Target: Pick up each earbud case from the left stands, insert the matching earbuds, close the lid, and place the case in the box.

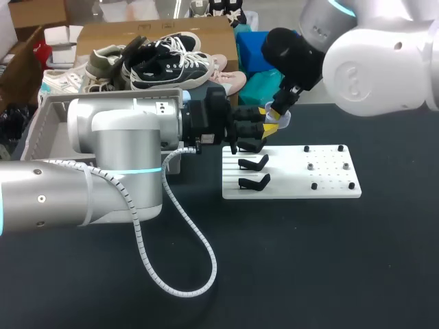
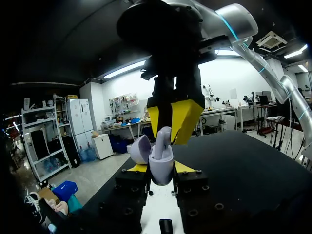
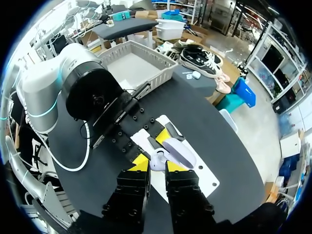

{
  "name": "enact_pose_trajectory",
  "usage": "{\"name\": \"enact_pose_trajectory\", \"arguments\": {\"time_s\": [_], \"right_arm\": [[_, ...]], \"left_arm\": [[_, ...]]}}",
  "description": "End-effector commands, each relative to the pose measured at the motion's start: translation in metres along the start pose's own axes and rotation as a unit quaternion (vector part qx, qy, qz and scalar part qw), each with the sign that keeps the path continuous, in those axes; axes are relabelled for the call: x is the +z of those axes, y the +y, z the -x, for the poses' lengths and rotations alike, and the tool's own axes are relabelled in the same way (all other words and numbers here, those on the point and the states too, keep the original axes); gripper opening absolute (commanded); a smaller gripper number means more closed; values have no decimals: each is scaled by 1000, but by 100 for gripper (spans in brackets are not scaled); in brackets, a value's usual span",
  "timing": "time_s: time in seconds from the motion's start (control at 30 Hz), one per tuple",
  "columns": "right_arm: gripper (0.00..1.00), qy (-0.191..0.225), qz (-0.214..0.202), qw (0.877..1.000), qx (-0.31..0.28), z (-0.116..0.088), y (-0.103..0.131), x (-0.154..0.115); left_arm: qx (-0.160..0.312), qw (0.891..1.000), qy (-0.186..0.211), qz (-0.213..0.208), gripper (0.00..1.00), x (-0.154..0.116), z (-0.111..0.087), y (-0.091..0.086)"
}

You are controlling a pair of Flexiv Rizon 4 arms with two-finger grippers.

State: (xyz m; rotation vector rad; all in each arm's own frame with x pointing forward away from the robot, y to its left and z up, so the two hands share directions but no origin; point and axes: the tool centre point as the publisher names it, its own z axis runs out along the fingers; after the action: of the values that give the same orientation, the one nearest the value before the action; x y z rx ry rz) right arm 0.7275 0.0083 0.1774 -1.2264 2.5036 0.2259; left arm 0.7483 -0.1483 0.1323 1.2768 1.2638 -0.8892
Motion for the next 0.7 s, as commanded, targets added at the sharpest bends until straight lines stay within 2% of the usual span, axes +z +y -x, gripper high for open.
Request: {"name": "enact_pose_trajectory", "arguments": {"time_s": [0.03,0.7], "right_arm": [[0,-1,2,1000,-2,0,0,1],[0,4,2,1000,-9,4,-3,2]], "left_arm": [[1,1000,-1,4,0,0,0,-1],[1,1000,-1,4,0,0,0,-1]]}}
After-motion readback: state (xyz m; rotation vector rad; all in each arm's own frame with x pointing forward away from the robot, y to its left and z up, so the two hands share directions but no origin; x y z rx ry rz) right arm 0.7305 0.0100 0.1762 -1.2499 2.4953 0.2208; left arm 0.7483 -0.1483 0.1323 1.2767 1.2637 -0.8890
